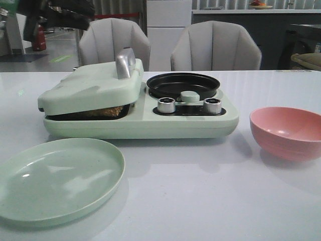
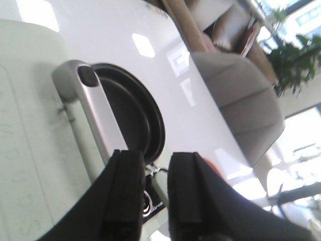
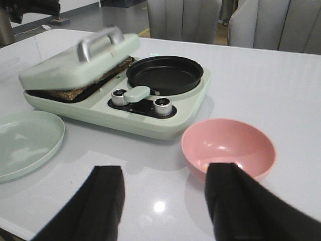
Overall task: Make breakfast with bread and shrimp
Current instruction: 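Grasp the sandwich maker lid handle with the left gripper and close it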
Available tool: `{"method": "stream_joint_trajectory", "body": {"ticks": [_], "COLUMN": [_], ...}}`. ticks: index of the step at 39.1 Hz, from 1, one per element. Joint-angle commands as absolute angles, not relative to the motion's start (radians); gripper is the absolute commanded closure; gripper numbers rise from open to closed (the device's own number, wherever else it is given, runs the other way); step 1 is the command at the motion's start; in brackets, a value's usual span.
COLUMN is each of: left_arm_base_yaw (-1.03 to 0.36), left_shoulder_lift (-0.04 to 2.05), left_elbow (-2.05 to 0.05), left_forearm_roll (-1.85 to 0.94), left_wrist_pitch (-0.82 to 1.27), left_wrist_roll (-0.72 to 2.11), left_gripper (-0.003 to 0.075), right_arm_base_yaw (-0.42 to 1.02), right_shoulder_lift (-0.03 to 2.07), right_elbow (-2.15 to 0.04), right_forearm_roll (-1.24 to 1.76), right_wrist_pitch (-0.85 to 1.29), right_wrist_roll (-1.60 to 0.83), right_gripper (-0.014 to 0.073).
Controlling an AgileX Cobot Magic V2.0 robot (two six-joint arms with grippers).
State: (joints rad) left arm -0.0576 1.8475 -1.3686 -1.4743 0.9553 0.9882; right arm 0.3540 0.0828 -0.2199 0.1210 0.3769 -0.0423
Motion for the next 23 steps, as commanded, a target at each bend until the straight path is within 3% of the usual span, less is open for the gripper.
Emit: {"method": "stream_joint_trajectory", "body": {"ticks": [1,7,23], "left_arm_base_yaw": [-0.143,-0.211,-0.217], "left_shoulder_lift": [1.801,1.83,1.854], "left_elbow": [-1.397,-1.397,-1.409], "left_forearm_roll": [-1.401,-1.266,-1.234], "left_wrist_pitch": [0.838,0.76,0.744], "left_wrist_roll": [1.01,1.004,0.962], "left_gripper": [0.0513,0.0513,0.0512], "right_arm_base_yaw": [0.349,0.349,0.35], "right_shoulder_lift": [0.092,0.092,0.092], "right_elbow": [-0.247,-0.247,-0.247], "right_forearm_roll": [0.127,0.127,0.127], "right_wrist_pitch": [0.299,0.299,0.299], "right_wrist_roll": [-0.045,-0.045,-0.045], "right_gripper": [0.0126,0.0126,0.0126]}}
